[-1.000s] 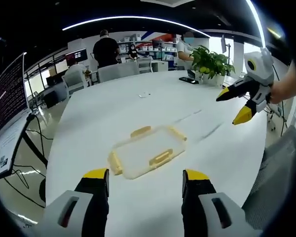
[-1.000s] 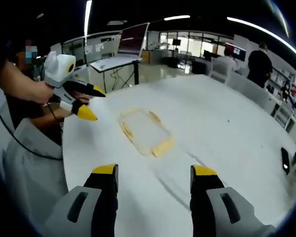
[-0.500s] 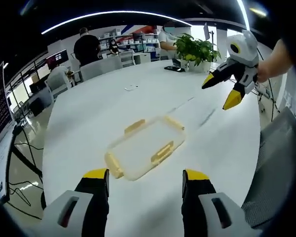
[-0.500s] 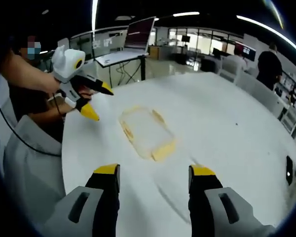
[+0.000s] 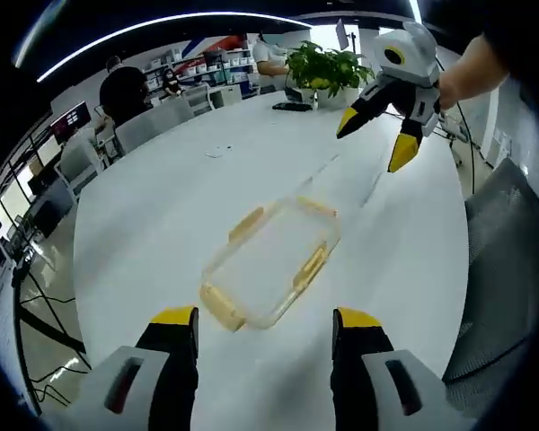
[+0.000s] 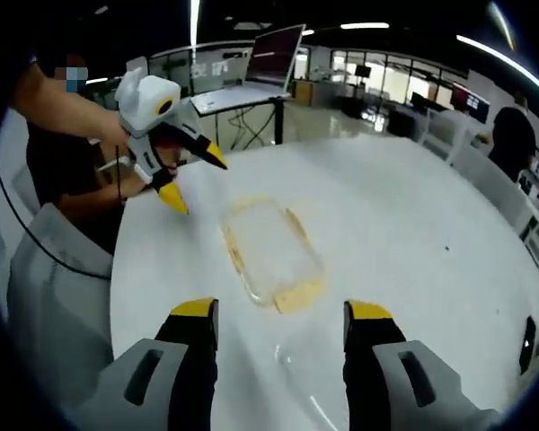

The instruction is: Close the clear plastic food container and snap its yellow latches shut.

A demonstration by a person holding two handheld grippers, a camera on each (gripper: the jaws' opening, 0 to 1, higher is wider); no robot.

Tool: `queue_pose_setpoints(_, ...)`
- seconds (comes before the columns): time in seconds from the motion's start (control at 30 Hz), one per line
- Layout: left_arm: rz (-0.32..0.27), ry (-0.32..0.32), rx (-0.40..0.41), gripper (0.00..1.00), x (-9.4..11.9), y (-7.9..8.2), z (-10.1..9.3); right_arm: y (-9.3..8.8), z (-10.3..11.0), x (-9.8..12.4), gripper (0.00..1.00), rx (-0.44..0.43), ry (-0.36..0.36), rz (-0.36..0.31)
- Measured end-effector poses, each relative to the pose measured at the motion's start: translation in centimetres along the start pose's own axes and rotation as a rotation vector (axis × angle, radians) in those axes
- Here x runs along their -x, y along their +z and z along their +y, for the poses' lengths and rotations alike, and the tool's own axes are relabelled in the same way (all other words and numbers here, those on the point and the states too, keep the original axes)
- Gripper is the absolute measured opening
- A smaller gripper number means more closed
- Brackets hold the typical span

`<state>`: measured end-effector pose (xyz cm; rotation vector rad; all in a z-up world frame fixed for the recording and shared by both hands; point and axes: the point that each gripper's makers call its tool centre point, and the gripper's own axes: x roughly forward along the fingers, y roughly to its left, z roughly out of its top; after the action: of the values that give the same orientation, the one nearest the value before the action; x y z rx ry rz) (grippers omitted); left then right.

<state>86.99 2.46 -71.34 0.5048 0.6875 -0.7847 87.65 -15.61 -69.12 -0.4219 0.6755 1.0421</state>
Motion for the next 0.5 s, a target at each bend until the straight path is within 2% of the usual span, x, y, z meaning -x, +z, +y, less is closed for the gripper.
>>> queue_pose_setpoints(0.1, -0.002, -0.032, -0.018, 0.56, -0.3, 0.4, 0.2, 0.3, -0.2, -0.5, 0.53, -0.009, 0.018, -0.002)
queue_pose_setpoints(0.5, 0.049, -0.148, -0.228, 0.55, -0.3, 0.7, 2.0, 0.0, -0.3, -1.9, 0.54, 0.074, 0.071, 0.058)
